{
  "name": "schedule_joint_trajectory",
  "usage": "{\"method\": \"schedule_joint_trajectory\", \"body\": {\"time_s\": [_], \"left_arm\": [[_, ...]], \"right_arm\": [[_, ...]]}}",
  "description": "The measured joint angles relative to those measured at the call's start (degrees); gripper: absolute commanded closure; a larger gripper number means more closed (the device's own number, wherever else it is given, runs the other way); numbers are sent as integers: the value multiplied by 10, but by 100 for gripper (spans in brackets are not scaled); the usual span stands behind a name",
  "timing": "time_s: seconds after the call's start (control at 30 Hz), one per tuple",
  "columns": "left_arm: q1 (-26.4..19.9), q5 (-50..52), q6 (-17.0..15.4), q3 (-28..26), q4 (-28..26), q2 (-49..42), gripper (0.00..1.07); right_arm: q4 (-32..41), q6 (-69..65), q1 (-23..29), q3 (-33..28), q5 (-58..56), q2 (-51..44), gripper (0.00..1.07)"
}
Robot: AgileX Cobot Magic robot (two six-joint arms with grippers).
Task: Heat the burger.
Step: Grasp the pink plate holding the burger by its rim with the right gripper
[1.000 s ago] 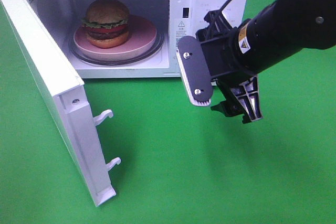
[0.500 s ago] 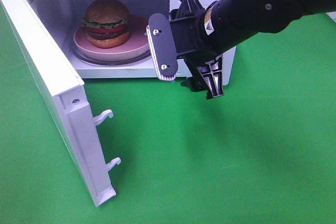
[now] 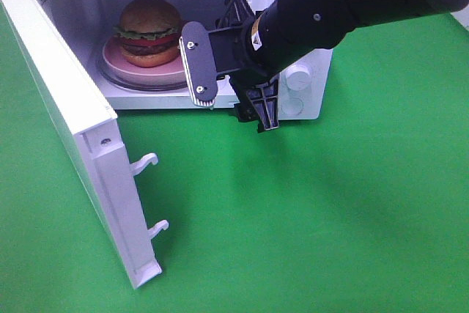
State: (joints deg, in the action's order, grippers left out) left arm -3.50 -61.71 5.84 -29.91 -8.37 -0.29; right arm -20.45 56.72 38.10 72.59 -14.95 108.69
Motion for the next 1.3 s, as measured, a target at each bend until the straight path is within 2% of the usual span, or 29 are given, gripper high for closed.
{"method": "schedule_joint_trajectory", "body": {"time_s": [0.2,0.63,0.73,0.93,1.3], "left_arm": [[0,0,0,0,0,0,4],[0,0,0,0,0,0,4],[0,0,0,0,0,0,4],[0,0,0,0,0,0,4],[0,0,0,0,0,0,4]], "right_arm": [[6,0,6,29,9,25,25],[21,-2,7,134,9,122,27],[24,-2,7,140,8,127,27],[43,-2,7,210,-19,178,29],[67,-2,7,285,-36,229,31]]}}
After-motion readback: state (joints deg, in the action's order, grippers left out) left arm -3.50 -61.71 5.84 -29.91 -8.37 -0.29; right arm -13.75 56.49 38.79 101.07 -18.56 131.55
